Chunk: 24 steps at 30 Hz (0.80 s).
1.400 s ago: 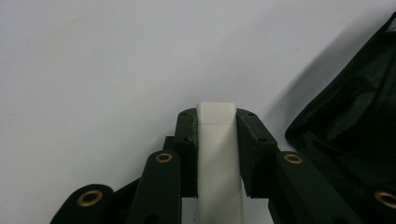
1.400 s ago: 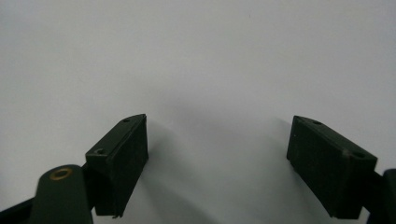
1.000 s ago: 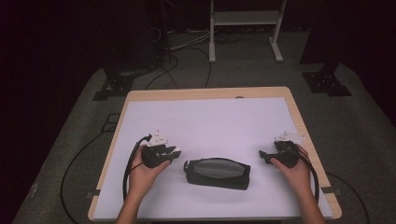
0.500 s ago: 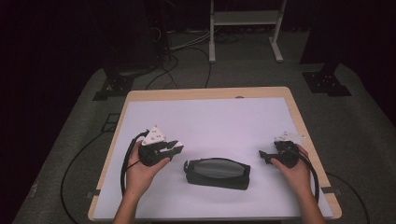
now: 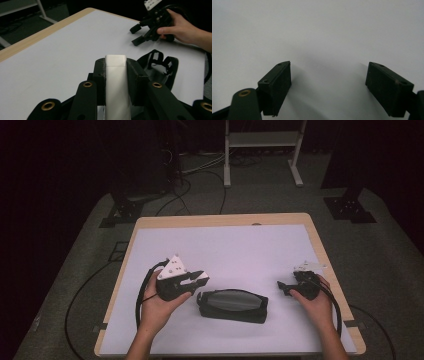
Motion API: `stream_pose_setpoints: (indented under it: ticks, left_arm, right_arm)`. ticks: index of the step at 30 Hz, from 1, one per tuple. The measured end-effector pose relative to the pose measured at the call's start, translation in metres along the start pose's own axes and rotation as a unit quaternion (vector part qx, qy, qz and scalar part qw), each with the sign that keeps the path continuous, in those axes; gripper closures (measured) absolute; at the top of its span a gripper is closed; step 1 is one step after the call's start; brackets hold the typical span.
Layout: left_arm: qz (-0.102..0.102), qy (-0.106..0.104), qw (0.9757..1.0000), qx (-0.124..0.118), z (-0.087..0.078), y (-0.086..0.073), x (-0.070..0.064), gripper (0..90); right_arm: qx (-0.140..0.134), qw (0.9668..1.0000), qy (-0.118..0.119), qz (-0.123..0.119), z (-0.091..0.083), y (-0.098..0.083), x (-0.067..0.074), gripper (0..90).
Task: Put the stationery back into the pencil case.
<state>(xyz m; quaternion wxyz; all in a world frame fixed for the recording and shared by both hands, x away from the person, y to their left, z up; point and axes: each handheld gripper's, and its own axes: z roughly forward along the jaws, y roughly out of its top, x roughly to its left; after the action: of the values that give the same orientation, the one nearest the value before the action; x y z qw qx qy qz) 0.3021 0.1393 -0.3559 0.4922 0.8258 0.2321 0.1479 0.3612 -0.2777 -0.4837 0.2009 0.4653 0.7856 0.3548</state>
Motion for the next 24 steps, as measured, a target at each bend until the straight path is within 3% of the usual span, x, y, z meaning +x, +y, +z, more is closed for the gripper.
stream_pose_setpoints:
  ticks: [15,24]
  left_arm:
    - [0.024,-0.057,0.998,0.011,0.028,0.005,-0.013,71.2]
    - [0.019,-0.095,0.9951,0.018,0.049,0.004,-0.015,71.2]
  right_arm:
    - [0.0,1.0,0.0,0.0,0.0,0.0,0.0,19.2]
    - [0.0,1.0,0.0,0.0,0.0,0.0,0.0,19.2]
